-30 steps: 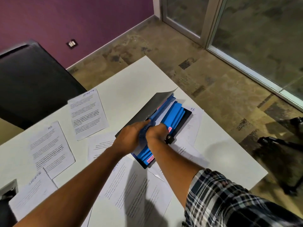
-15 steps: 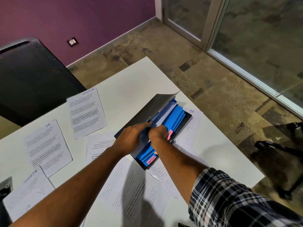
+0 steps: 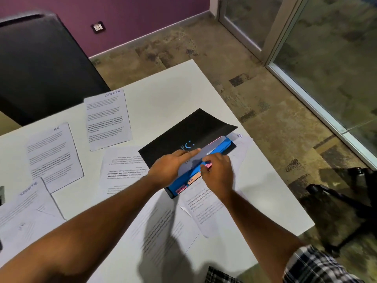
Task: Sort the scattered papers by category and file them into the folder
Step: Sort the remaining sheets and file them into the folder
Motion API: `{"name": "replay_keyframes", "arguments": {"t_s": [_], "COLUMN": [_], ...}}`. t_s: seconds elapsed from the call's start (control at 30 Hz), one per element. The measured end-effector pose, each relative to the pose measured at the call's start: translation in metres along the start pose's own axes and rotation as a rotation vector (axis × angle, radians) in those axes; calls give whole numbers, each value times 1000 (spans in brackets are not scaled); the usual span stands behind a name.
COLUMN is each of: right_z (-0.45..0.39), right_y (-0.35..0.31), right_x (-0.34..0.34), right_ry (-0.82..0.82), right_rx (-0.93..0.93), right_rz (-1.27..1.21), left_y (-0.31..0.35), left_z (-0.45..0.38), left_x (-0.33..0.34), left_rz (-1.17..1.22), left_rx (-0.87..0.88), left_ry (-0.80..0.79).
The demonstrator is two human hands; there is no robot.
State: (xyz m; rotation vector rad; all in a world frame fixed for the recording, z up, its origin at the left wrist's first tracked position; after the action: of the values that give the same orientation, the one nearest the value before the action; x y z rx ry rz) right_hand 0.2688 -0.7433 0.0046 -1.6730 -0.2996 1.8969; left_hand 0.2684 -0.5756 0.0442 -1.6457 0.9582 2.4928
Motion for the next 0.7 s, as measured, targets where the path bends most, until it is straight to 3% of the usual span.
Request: {"name": "replay_keyframes", "arguments": {"t_s": [0.1,0.2,0.37,0.57,0.7], "right_z": [5,11,11,4,-2], "right_y": [23,38,45,42,36], "right_x": [20,26,22,16,12], "right_ry": [-176,-221,-147,66,60], "right_rx": [-120,-195,-304,-722,-776], "right_rz": [108,180,163,87,86], "left_y": [-3,-8,-10,-16,-22], "left_z": [1,-2,-7,-7,-8], "left_x": [22,36,59,84,93], "left_rz": [-41,-93,-101,-163,-176], "left_rx": [-44,-138,-135,-170,-176], "left_ry": [-40,-7,38,84,140]}}
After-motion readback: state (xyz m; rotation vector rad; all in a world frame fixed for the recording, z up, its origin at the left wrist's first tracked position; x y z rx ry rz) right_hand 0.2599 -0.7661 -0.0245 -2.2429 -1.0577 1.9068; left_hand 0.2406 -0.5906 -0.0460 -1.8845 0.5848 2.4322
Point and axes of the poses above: each hand's wrist, its own z-axis away from the middle knuckle, its own x-axis out of the palm, y = z × x, the point moved 7 cm from there along -z, towards the middle knuckle, and after that the axes turned 9 degrees about x, right-handed, at the moved point
